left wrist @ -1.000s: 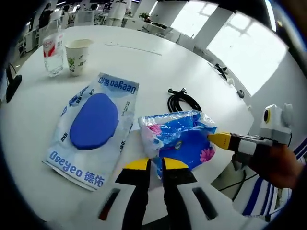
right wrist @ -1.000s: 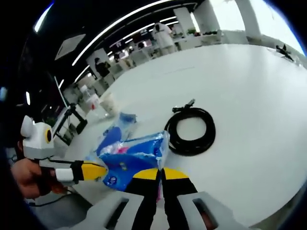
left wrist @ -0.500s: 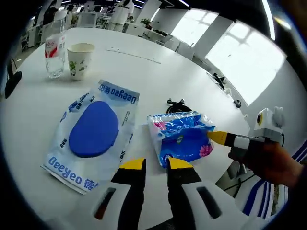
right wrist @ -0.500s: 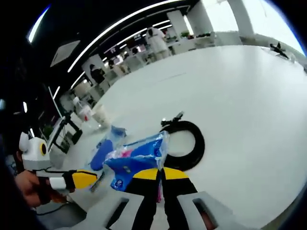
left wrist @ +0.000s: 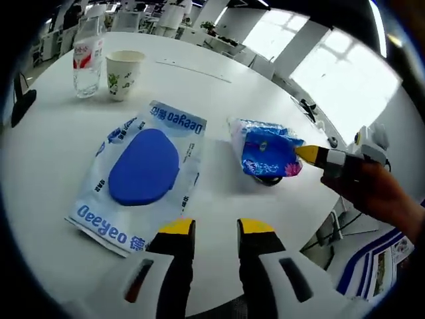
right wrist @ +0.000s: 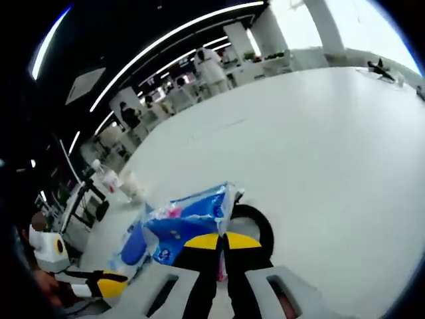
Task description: Arrange the tabletop items into an orderly group along one side of the table until the central work area is clear of visible clutter.
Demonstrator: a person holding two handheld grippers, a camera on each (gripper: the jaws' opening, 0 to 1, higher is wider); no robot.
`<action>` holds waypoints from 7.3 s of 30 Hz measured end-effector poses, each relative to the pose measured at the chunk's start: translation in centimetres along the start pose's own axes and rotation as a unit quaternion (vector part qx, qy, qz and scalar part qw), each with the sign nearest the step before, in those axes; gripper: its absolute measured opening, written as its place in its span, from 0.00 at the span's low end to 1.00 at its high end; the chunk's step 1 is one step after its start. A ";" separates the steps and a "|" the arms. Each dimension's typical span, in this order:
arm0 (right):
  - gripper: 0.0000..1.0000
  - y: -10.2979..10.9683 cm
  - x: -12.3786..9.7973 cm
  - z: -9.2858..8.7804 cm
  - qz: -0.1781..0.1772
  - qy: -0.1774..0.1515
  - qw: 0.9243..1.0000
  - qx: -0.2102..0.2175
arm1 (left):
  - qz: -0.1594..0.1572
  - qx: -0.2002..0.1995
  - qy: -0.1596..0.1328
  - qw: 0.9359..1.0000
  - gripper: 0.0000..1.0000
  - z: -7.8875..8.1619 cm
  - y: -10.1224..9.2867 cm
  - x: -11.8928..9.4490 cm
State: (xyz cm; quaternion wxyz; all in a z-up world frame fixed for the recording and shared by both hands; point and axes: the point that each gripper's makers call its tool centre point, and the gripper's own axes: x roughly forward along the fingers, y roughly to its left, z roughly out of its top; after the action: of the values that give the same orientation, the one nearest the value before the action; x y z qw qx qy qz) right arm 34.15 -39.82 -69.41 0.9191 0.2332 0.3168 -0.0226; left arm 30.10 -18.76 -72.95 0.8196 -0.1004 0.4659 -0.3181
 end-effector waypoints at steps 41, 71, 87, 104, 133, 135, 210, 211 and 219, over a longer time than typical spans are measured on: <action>0.00 -6.0 8.8 7.5 -0.033 0.010 0.999 -0.012 | 0.038 -0.041 -0.017 0.998 0.21 0.1 2.8 -1.8; 0.01 -8.9 11.8 9.0 -0.054 0.057 0.994 -0.081 | 0.092 -0.087 -0.028 0.992 0.21 -1.5 6.9 -5.2; 0.05 -6.4 7.7 8.3 -0.036 0.038 0.995 -0.083 | 0.100 -0.124 -0.027 0.987 0.20 -3.0 8.2 -5.2; 0.10 -4.0 6.0 3.8 0.004 0.077 0.987 -0.141 | 0.081 -0.131 -0.033 0.987 0.19 -3.2 7.6 -3.9; 0.19 -0.5 1.3 -4.1 0.044 0.098 0.987 -0.119 | 0.046 -0.160 -0.032 0.986 0.05 -3.4 6.3 -2.3; 0.19 -0.6 0.9 -4.4 0.041 0.096 0.988 -0.117 | 0.041 -0.163 -0.031 0.985 0.04 -3.3 6.2 -2.2; 0.00 12.0 4.1 -10.9 0.123 0.136 0.981 -0.069 | 0.083 -0.193 -0.070 0.975 0.03 -4.0 11.0 -6.7; 0.00 12.0 4.1 -10.9 0.120 0.135 0.981 -0.072 | 0.081 -0.190 -0.067 0.976 0.03 -4.0 10.8 -6.5; 0.03 11.1 4.1 -9.5 0.114 0.126 0.982 -0.080 | 0.082 -0.195 -0.059 0.976 0.03 -4.3 10.6 -6.2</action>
State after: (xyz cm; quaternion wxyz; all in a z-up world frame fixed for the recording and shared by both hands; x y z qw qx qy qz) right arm 34.08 -25.34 -73.75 0.8841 0.1943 0.4022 0.1374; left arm 28.84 -6.12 -75.87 0.8335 -0.2383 0.4766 -0.1459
